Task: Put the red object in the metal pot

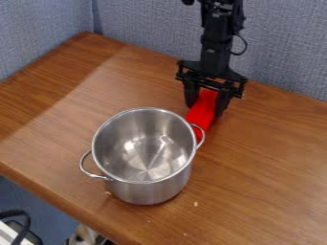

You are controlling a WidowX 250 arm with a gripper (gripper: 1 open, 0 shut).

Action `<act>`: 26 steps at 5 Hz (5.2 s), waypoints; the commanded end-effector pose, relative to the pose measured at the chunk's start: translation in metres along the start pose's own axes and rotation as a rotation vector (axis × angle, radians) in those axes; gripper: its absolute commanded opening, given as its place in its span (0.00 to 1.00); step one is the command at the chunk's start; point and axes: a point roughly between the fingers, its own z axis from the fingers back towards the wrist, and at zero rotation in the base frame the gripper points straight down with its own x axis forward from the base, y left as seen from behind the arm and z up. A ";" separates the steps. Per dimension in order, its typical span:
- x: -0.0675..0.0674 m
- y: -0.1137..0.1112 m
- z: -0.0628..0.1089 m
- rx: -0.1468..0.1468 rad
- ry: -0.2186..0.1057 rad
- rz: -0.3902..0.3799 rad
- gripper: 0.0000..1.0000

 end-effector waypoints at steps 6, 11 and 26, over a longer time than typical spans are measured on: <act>0.004 -0.004 0.059 0.008 -0.135 -0.001 0.00; 0.004 -0.007 0.071 0.002 -0.168 -0.003 0.00; -0.150 0.029 0.051 0.054 -0.217 -0.010 0.00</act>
